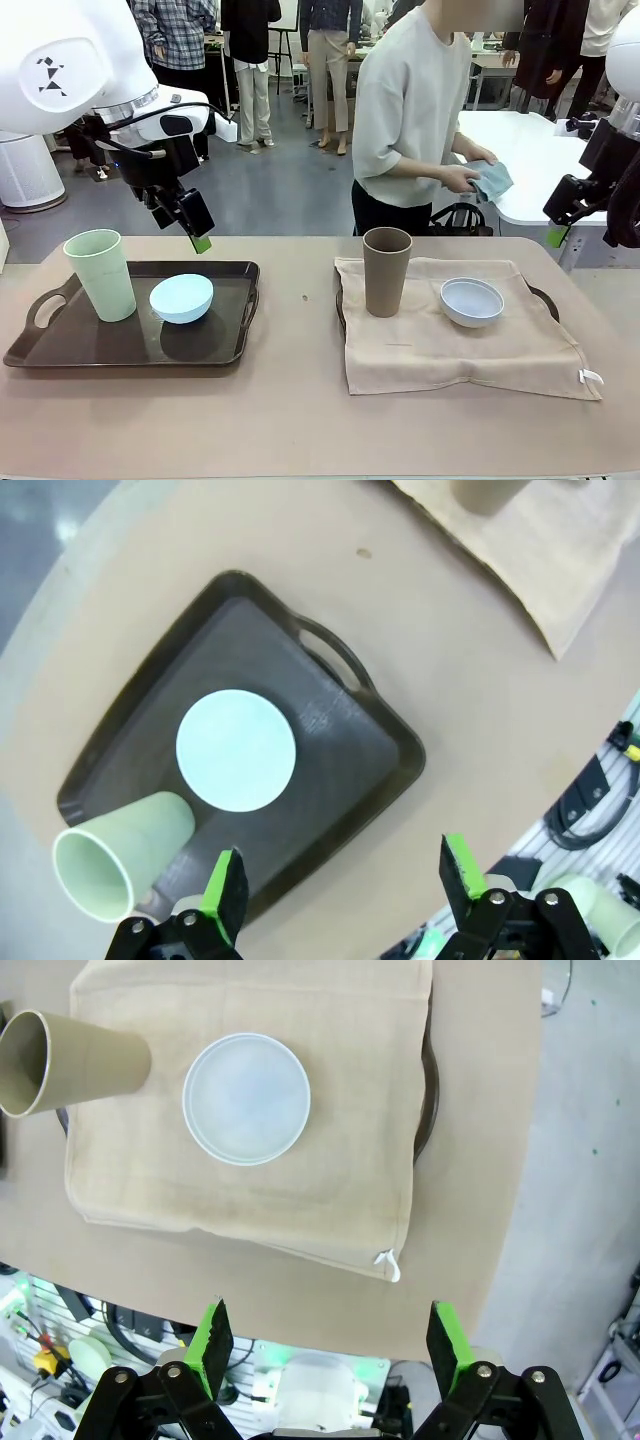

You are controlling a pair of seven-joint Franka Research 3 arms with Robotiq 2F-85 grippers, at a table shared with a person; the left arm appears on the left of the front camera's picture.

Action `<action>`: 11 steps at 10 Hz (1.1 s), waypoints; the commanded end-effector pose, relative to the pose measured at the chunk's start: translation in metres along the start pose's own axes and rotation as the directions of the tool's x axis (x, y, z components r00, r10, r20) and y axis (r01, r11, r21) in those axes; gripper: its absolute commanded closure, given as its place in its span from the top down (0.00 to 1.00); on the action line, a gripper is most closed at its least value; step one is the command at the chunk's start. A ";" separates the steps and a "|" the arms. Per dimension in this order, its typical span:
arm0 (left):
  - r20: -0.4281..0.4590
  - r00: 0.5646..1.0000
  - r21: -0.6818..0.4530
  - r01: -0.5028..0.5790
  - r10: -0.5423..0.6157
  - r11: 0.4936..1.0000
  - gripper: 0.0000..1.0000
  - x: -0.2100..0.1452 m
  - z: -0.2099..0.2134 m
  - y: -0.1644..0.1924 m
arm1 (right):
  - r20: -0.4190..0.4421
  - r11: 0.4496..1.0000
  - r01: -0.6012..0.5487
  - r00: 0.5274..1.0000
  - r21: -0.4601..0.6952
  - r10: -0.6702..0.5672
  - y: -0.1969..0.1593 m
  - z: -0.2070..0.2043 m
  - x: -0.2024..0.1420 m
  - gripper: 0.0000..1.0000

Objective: Set up a tray with a mat and arrange the tableware.
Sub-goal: Pick up the Picnic Bowl and Reusable plastic cup from the Handle tray in front of the human's position and hold them in the air.

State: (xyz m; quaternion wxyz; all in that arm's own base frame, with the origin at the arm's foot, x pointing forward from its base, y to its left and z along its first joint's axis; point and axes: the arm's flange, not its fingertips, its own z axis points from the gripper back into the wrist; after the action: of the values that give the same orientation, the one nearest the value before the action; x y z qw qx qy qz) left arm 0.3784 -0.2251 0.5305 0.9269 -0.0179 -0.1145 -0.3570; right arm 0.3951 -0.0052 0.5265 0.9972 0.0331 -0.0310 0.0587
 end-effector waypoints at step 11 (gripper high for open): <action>0.106 0.887 -0.449 -0.360 0.449 0.818 1.00 -0.190 0.062 0.153 | -0.026 0.881 0.069 0.998 0.467 -0.065 -0.111 -0.016 -0.041 1.00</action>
State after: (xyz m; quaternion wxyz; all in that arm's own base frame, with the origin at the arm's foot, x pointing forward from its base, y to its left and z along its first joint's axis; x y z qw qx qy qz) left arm 0.3391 0.0034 0.5629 0.9470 -0.2448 -0.1065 -0.1788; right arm 0.3645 -0.1022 0.4988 0.9789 0.2015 -0.0169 0.0292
